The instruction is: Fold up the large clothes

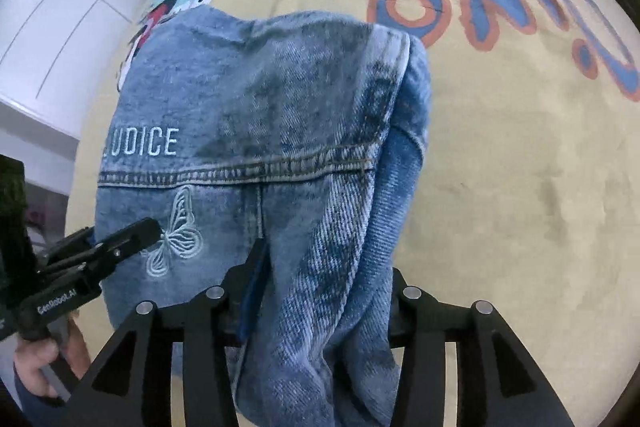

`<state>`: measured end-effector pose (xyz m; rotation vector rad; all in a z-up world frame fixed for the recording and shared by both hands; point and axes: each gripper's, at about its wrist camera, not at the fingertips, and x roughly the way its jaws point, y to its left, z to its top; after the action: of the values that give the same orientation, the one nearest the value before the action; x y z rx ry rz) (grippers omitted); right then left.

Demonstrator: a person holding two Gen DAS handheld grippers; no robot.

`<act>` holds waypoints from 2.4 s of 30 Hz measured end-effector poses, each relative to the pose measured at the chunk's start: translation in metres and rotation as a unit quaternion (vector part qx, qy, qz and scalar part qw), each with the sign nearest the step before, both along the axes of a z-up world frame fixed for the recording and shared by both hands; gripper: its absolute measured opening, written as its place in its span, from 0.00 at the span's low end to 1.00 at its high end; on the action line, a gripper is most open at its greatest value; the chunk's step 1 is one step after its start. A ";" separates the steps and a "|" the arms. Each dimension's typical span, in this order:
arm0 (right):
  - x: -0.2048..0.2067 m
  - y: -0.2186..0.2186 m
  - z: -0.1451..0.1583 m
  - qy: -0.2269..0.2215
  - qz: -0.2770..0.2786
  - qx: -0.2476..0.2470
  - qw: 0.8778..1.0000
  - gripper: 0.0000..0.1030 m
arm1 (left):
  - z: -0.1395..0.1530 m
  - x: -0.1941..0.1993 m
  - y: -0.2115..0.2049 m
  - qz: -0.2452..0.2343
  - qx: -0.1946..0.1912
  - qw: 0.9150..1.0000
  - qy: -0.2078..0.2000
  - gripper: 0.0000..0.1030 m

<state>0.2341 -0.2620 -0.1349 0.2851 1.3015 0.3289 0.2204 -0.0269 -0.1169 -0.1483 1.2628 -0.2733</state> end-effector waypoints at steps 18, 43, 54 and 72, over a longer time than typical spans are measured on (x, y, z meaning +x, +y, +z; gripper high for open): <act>-0.061 -0.065 -0.020 -0.079 -0.015 -0.105 0.991 1.00 | -0.018 -0.048 0.023 0.009 0.065 0.995 -0.082 1.00; -0.202 -0.116 0.154 -0.200 -0.075 -0.120 0.970 1.00 | 0.137 -0.188 0.055 0.062 0.141 0.977 -0.147 0.99; -0.229 -0.136 0.157 -0.191 -0.089 -0.136 0.968 1.00 | 0.130 -0.201 0.055 0.064 0.134 0.980 -0.134 0.99; -0.230 -0.125 0.160 -0.187 -0.062 -0.147 0.969 1.00 | 0.132 -0.206 0.054 0.062 0.154 0.978 -0.128 0.99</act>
<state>0.0037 -0.3869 0.0247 0.0471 0.9374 0.0739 0.0139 0.0269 0.0146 0.0724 1.0211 0.0141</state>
